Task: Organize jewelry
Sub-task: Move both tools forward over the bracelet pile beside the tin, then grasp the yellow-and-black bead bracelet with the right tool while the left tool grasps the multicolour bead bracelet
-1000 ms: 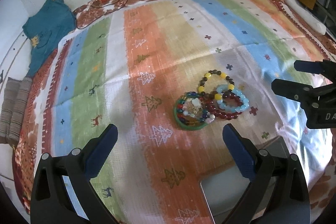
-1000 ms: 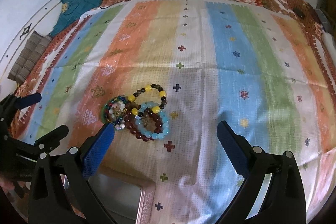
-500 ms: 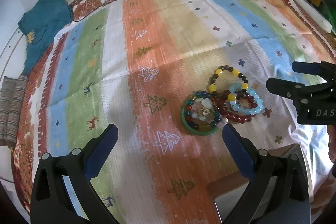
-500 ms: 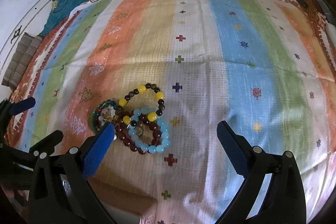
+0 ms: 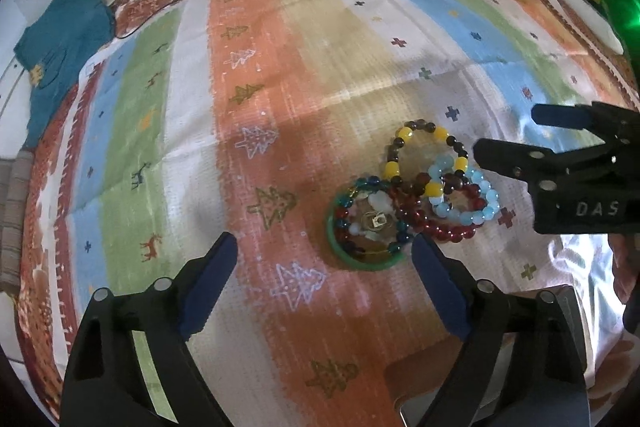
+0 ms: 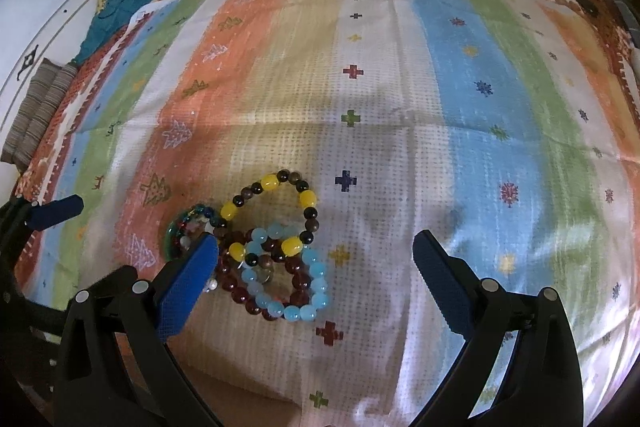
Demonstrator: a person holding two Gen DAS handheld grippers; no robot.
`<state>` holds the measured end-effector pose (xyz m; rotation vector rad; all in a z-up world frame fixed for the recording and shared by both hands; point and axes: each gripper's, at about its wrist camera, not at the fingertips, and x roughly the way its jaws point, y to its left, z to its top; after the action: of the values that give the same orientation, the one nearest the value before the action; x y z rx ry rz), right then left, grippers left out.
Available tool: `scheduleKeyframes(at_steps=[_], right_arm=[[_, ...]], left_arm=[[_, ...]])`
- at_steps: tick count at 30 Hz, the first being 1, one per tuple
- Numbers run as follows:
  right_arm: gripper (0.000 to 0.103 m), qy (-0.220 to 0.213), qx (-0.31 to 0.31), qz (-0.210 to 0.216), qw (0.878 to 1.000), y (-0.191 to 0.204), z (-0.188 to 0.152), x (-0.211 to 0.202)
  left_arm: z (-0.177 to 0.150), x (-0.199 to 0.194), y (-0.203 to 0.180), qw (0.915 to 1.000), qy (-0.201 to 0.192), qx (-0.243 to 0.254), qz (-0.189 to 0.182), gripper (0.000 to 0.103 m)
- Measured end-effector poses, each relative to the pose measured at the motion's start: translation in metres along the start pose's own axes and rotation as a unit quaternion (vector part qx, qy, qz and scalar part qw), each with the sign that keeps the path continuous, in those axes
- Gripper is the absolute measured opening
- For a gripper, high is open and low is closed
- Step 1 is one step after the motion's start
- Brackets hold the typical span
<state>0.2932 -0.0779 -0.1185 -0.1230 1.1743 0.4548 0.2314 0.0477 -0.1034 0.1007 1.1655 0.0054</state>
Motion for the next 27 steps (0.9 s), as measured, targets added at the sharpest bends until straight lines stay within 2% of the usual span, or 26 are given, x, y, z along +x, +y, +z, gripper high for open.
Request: scheduleKeyframes(at_steps=[3, 12, 15, 18, 20, 23, 25, 27], right_arm=[[0.099, -0.008, -0.007, -0.014, 1.0, 0.0, 0.002, 0.003], [0.099, -0.001, -0.019, -0.019, 1.0, 0.008, 0.01, 0.018], [0.099, 0.004, -0.015, -0.019, 1.0, 0.006, 0.012, 0.023], [0.099, 0.008, -0.009, -0.015, 1.0, 0.004, 0.014, 0.027], [0.094, 0.009, -0.007, -0.013, 1.0, 0.003, 0.015, 0.031], [0.093, 0.013, -0.001, -0.012, 1.0, 0.001, 0.016, 0.037], [0.089, 0.018, -0.002, -0.01, 1.0, 0.0, 0.016, 0.042], [0.086, 0.02, -0.004, -0.01, 1.0, 0.0, 0.017, 0.045]], left_arm=[[0.001, 0.006, -0.003, 0.9999, 0.006, 0.014, 0.006, 0.077], [0.008, 0.016, -0.002, 0.9996, 0.011, 0.027, 0.006, 0.073], [0.01, 0.025, -0.004, 0.9993, 0.019, 0.033, 0.007, 0.066], [0.012, 0.033, -0.007, 0.9987, 0.024, 0.043, 0.011, 0.066], [0.014, 0.036, -0.008, 0.9986, 0.025, 0.047, 0.01, 0.065], [0.018, 0.038, -0.007, 0.9987, 0.024, 0.044, 0.005, 0.063], [0.02, 0.041, -0.007, 0.9989, 0.026, 0.038, -0.005, 0.06], [0.021, 0.044, -0.009, 0.9985, 0.029, 0.044, -0.011, 0.046]])
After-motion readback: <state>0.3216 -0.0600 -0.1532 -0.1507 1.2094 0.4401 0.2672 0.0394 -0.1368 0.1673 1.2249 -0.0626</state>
